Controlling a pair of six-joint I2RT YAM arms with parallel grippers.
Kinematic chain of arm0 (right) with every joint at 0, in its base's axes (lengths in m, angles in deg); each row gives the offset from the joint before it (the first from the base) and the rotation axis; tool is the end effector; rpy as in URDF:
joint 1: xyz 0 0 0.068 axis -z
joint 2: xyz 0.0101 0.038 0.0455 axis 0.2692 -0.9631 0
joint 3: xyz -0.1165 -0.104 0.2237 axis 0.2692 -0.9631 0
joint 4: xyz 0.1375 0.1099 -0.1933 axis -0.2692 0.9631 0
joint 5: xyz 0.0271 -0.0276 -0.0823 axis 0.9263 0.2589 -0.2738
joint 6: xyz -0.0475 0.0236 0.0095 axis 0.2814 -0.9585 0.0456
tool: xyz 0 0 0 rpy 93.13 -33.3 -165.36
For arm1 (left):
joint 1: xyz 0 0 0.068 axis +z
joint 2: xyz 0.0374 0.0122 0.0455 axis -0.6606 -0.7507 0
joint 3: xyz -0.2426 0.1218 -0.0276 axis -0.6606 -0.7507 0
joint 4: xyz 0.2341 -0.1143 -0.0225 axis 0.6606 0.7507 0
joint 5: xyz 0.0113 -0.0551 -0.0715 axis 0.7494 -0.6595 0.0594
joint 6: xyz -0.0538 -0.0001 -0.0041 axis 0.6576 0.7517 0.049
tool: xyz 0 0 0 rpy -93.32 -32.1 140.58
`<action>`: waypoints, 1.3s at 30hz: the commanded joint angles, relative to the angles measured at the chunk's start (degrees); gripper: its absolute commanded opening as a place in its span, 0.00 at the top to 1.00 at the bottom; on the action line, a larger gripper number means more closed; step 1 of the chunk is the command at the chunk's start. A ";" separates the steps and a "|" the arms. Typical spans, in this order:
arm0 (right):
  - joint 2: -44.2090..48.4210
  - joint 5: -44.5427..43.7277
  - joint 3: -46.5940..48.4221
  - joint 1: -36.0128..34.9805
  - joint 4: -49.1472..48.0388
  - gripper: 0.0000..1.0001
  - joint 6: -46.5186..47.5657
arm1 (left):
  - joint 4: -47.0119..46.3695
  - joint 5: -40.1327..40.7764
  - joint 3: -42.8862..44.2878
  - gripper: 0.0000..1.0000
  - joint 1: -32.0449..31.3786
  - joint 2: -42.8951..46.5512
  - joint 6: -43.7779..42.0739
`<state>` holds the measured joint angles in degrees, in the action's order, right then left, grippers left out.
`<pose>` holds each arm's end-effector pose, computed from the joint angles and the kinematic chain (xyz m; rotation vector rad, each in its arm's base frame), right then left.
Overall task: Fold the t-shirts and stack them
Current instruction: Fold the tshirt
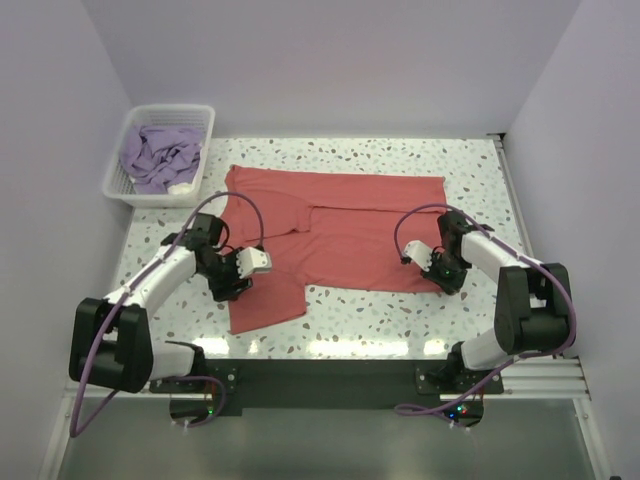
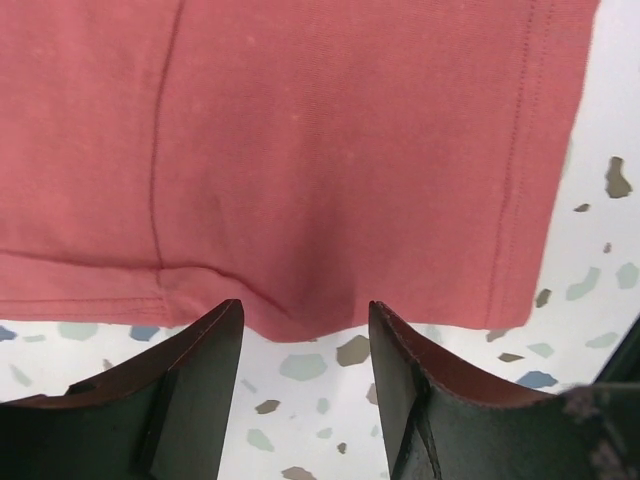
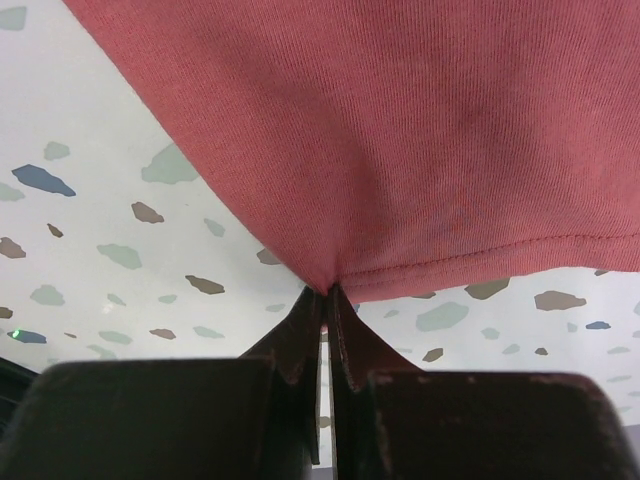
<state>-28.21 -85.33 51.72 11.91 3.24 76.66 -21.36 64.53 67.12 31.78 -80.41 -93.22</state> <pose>0.2356 0.0165 0.1550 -1.5980 2.6073 -0.0083 0.2045 -0.0485 0.1834 1.5819 2.2785 -0.3936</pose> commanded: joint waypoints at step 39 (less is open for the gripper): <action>10.89 2.35 7.06 1.86 13.27 1.00 1.07 | 12.25 -2.83 8.35 1.00 6.13 1.20 -7.46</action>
<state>-19.40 -83.91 54.98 13.14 12.75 76.57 -14.56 64.75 70.71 36.46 -79.60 -98.07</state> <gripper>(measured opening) 0.015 0.024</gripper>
